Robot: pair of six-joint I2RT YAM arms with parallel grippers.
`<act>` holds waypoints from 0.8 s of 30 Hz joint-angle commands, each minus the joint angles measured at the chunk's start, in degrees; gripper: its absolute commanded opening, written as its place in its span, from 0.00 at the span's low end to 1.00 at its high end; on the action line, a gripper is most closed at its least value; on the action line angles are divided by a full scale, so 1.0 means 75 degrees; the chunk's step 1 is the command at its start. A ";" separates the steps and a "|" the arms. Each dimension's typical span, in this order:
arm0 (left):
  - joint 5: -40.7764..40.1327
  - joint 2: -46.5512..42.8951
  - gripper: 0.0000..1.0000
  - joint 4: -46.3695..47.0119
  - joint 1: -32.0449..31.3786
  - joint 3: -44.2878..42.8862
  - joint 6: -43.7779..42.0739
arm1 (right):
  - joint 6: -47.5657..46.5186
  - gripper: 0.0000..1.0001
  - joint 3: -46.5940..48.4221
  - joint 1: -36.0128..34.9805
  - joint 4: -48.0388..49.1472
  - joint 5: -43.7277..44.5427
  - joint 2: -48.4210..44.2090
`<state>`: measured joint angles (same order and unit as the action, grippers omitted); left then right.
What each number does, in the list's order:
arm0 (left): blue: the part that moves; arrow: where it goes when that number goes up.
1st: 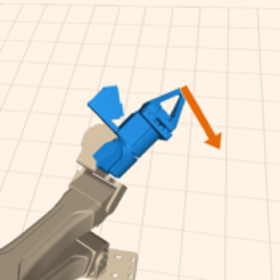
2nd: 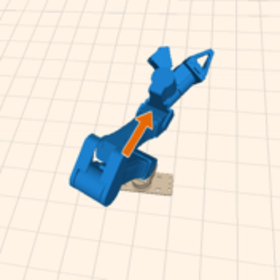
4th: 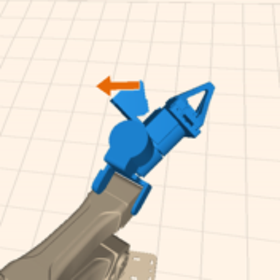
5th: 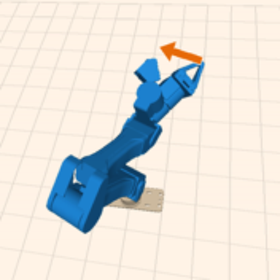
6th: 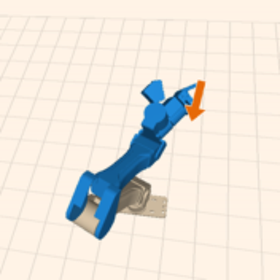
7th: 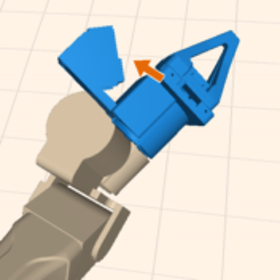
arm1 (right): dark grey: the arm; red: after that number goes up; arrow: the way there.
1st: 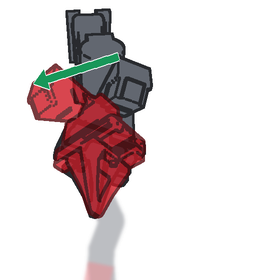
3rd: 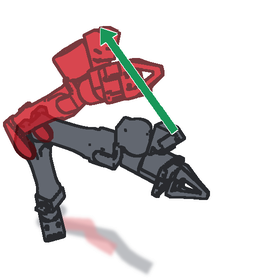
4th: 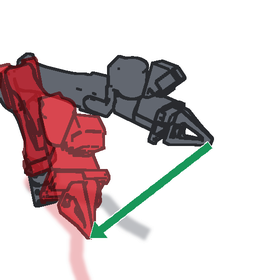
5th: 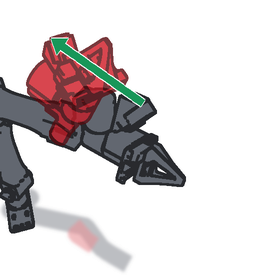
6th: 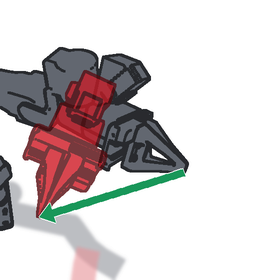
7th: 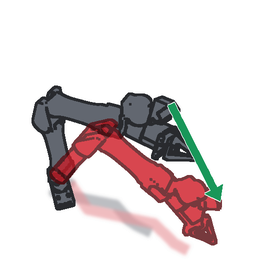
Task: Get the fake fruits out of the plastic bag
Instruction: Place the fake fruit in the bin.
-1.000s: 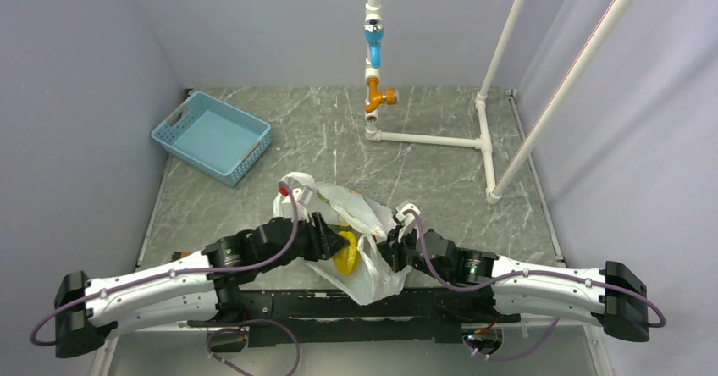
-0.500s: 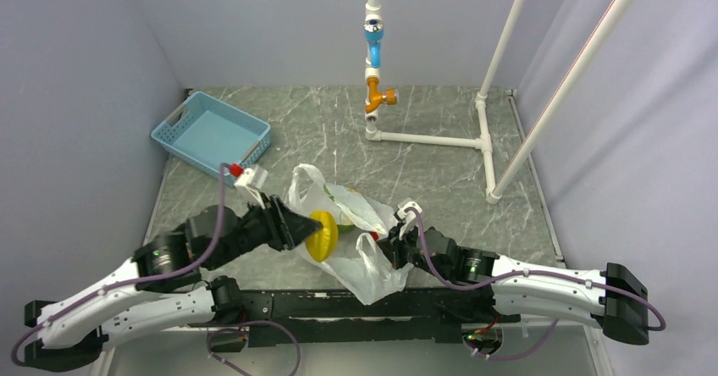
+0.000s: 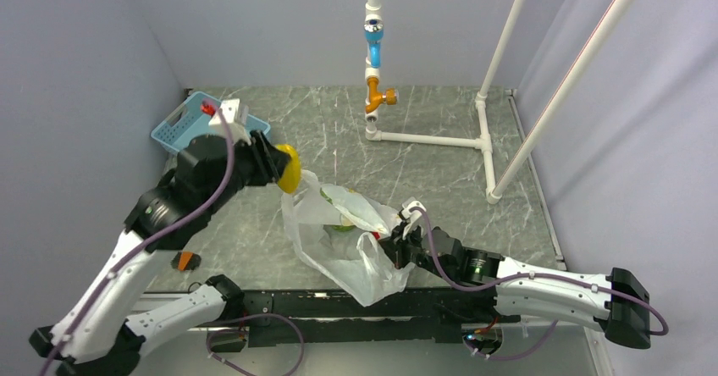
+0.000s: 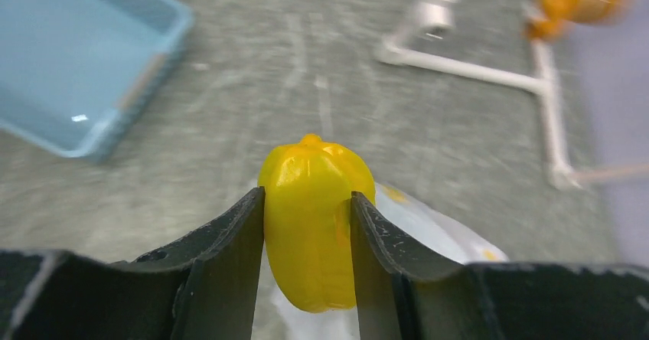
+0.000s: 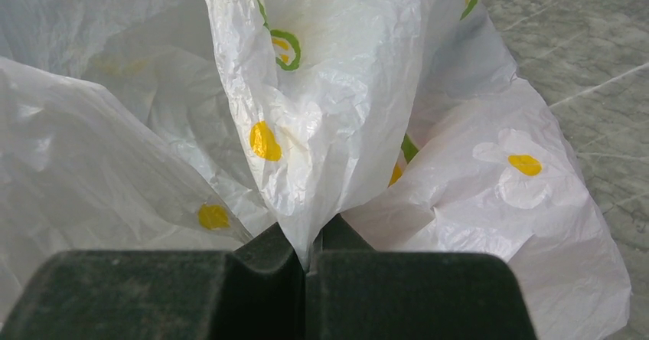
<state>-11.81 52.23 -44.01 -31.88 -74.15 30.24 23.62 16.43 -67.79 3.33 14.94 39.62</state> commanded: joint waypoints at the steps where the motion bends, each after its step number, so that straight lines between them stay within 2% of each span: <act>1: 0.0582 0.0365 0.40 0.0564 0.2024 0.0178 -0.1119 | -0.0237 0.00 0.0163 0.0038 0.0163 0.0073 -0.0169; 5: 0.1749 0.1074 0.37 0.1380 0.4253 0.0523 -0.1042 | -0.0533 0.00 0.0309 0.0063 0.0334 0.0193 0.0006; 9: 0.2703 0.2147 0.39 0.2307 0.5636 0.0537 -0.0742 | -0.0769 0.00 0.0434 0.0070 0.0425 0.0075 0.0273; 11: 0.3189 0.2802 0.43 0.2701 0.6128 0.0400 -0.0452 | -0.0858 0.00 0.0411 0.0068 0.0499 0.0080 0.0314; 14: 0.4029 0.3930 0.42 0.3125 0.6680 0.0147 -0.0028 | -0.1003 0.00 0.0479 0.0119 0.0539 0.0112 0.0373; 17: 0.4163 0.4889 0.42 0.3497 0.6835 -0.0058 -0.0031 | -0.1107 0.00 0.0583 0.0148 0.0508 0.0109 0.0374; 21: 0.4038 0.5967 0.45 0.3261 0.6919 -0.0727 -0.0569 | -0.1060 0.00 0.0527 0.0175 0.0444 0.0125 0.0176; 24: 0.4147 0.6692 0.51 0.2621 0.6974 -0.1358 -0.0968 | -0.0958 0.00 0.0488 0.0213 0.0337 0.0132 0.0016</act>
<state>16.08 98.67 -22.83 19.86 -76.82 27.05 16.64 18.26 -66.59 4.21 15.00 41.60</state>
